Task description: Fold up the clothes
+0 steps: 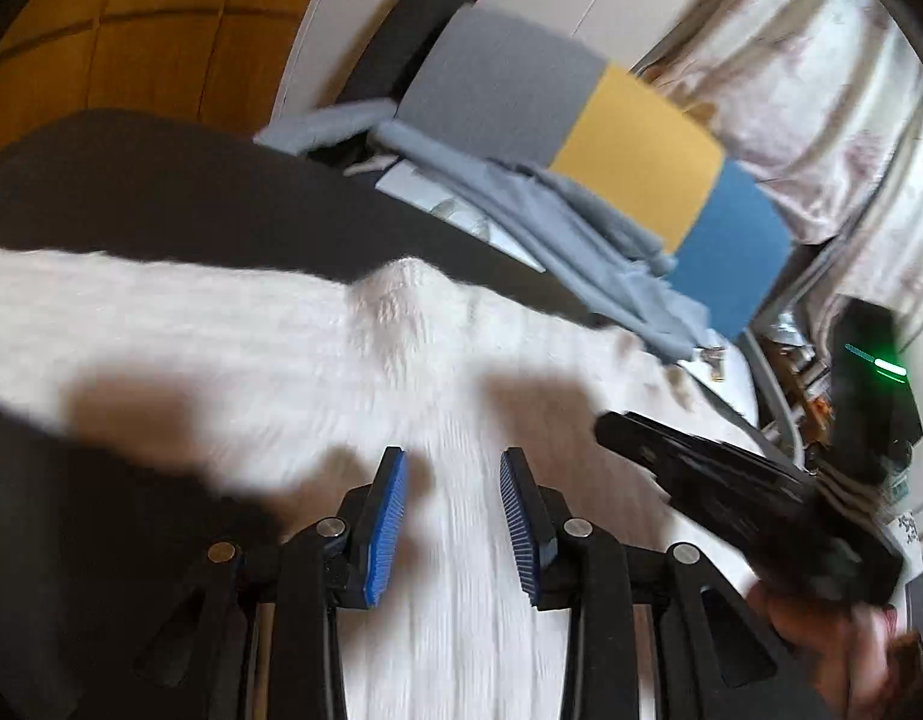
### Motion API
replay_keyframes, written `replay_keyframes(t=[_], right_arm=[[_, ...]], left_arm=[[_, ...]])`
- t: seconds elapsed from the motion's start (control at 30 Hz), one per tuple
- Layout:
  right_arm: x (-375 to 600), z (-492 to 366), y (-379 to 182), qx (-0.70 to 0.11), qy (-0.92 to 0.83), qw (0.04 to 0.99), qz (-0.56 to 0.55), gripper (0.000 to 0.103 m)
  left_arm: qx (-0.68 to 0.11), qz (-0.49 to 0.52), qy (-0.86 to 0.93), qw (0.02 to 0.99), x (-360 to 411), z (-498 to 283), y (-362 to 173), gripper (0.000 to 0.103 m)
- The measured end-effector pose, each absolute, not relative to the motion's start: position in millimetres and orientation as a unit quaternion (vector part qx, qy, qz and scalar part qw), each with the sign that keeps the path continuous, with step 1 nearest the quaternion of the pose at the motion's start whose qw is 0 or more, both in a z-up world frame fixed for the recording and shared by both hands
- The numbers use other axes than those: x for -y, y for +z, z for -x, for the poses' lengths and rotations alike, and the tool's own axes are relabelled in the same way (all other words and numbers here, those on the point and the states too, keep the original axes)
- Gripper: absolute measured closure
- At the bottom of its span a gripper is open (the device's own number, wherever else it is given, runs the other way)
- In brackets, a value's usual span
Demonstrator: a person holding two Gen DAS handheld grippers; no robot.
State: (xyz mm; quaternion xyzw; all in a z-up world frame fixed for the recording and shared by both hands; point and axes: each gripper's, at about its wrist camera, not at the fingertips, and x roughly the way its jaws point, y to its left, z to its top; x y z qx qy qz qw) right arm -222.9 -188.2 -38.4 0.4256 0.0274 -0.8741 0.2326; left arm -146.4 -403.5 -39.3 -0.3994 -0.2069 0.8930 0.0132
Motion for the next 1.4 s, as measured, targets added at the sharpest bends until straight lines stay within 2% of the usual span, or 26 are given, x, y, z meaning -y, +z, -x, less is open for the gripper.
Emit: replay_keyframes(t=[0.07,0.27,0.43,0.5,0.63,0.7,0.77,0.8,0.83,0.93,1.03,1.1,1.23,1.4], right_arm=[[201.7,231.9,-34.1,-0.046,-0.872,0.252,-0.417,0.085],[264.1,267.2,-40.0,-0.083,-0.856,0.291,-0.418,0.085],[285.8,299.4,-59.7,-0.108,-0.858,0.247,-0.438,0.093],[284.6,307.2,-63.3,-0.085,-0.867,0.228,-0.434,0.095],[286.9,302.3,-59.3,-0.090,-0.872,0.224,-0.427,0.094],[282.5,295.9,-52.8,-0.085,-0.870,0.231,-0.427,0.089],[255.2,282.8,-44.8,-0.051,-0.876,0.228,-0.421,0.080],[240.6,275.8,-40.9,-0.034,-0.879,0.226,-0.418,0.071],[226.0,268.8,-36.9,-0.016,-0.882,0.224,-0.414,0.068],[172.0,252.6,-32.1,-0.020,-0.901,0.175,-0.397,0.068],[118.1,253.0,-36.9,0.009,-0.901,0.140,-0.411,0.068],[99.1,258.1,-39.4,0.023,-0.895,0.150,-0.418,0.068],[103.4,270.1,-30.8,0.032,-0.890,0.211,-0.402,0.067],[121.7,306.9,-39.5,0.052,-0.870,0.232,-0.432,0.065]], left_arm=[[0.209,0.400,0.892,0.004,404.1,163.4,-39.2,0.072],[0.288,0.365,0.885,0.024,428.0,147.8,-53.7,0.073],[0.286,0.356,0.889,0.021,423.9,144.9,-56.9,0.075],[0.281,0.355,0.891,0.019,422.2,145.2,-57.4,0.075],[0.286,0.352,0.891,0.020,423.5,147.2,-57.8,0.075],[0.287,0.352,0.891,0.019,423.8,148.3,-57.0,0.075],[0.286,0.352,0.891,0.019,424.8,147.9,-56.4,0.075],[0.283,0.353,0.892,0.017,423.7,148.8,-56.0,0.075],[0.279,0.355,0.892,0.015,422.1,149.4,-55.3,0.074],[0.258,0.363,0.895,0.003,415.5,152.2,-51.5,0.074],[0.212,0.393,0.895,-0.025,397.7,164.1,-41.5,0.074],[0.193,0.410,0.891,-0.032,381.3,173.1,-31.8,0.074],[0.212,0.403,0.890,0.028,351.1,201.2,-15.6,0.073],[0.193,0.406,0.891,0.069,326.1,232.2,-32.3,0.072]])
